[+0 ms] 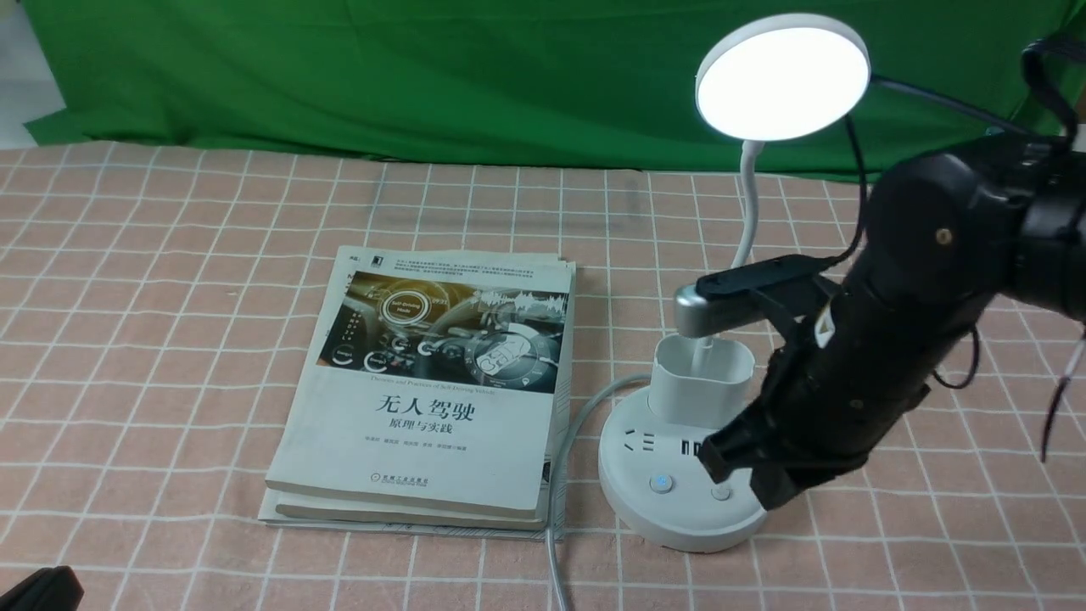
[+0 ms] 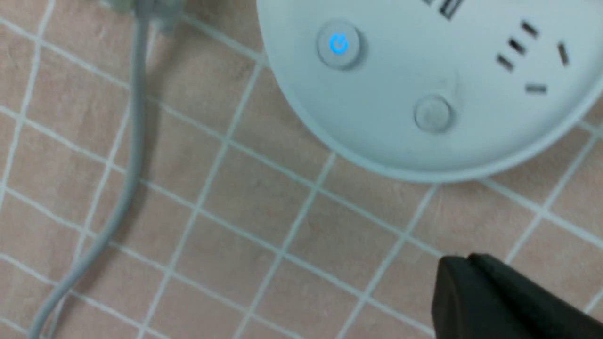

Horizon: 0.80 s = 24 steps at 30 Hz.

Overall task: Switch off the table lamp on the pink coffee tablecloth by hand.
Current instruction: 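Press the power button on the lamp base to turn the lamp off with the right gripper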

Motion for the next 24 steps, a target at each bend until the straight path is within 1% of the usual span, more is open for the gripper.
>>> {"name": "enact_joint_trajectory", "arguments": {"k": [6,14,24], "right_arm": [[545,-262,-373,23,-12,5,42],[763,-262,-691,23,-23,24,42],[1013,-284,-716,23,-42,30,42]], "left_arm": [[0,0,0,0,0,0,6],[0,0,0,0,0,0,6],[0,0,0,0,0,0,6]]}}
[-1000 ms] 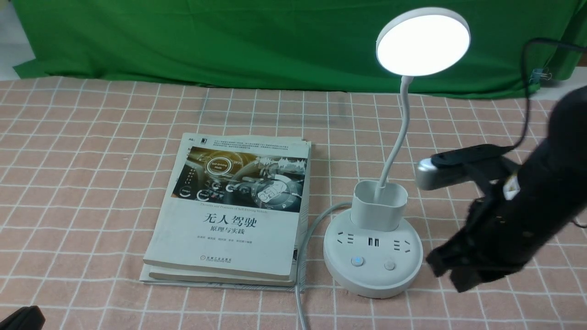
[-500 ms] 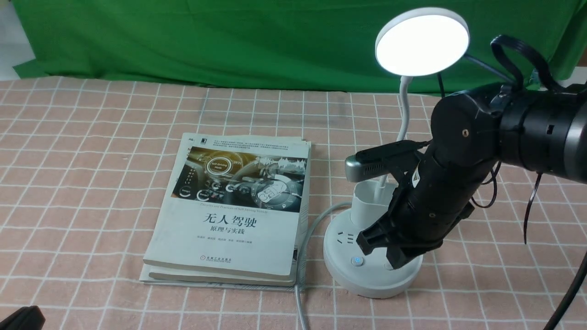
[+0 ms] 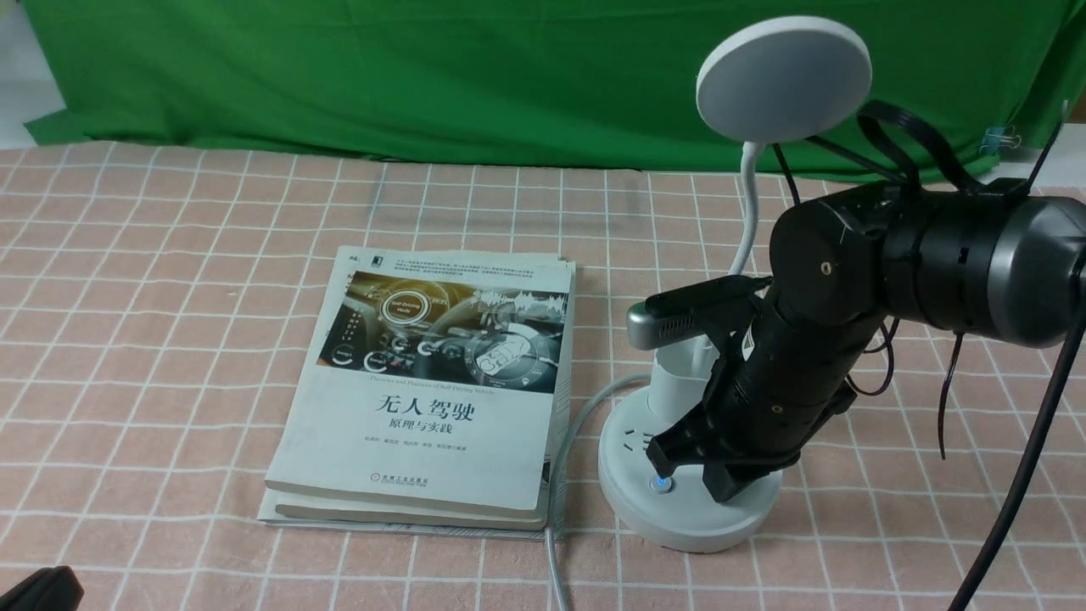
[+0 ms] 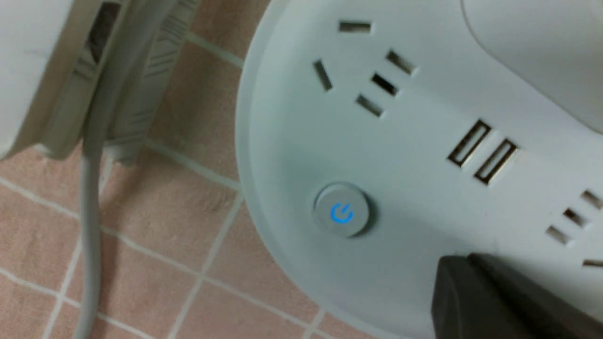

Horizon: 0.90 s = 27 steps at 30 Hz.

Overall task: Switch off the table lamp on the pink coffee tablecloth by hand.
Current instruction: 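Press the power button on the lamp base to turn the lamp off with the right gripper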

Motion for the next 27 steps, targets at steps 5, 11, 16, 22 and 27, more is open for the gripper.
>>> {"name": "enact_joint_trajectory", "arguments": {"k": [5,11,16,22,27], "right_arm": [[30,-31,34,0,-11,0,42],[-62,-25,36,0,-11,0,42],[-292,-25,-7,0,-11,0,42],[-242,-25,-20,0,-11,0,42],[68,-45,32,0,-24,-5,42]], "left_arm": [[0,0,0,0,0,0,6],[0,0,0,0,0,0,6],[0,0,0,0,0,0,6],[0,0,0,0,0,0,6],[0,0,0,0,0,0,6]]}}
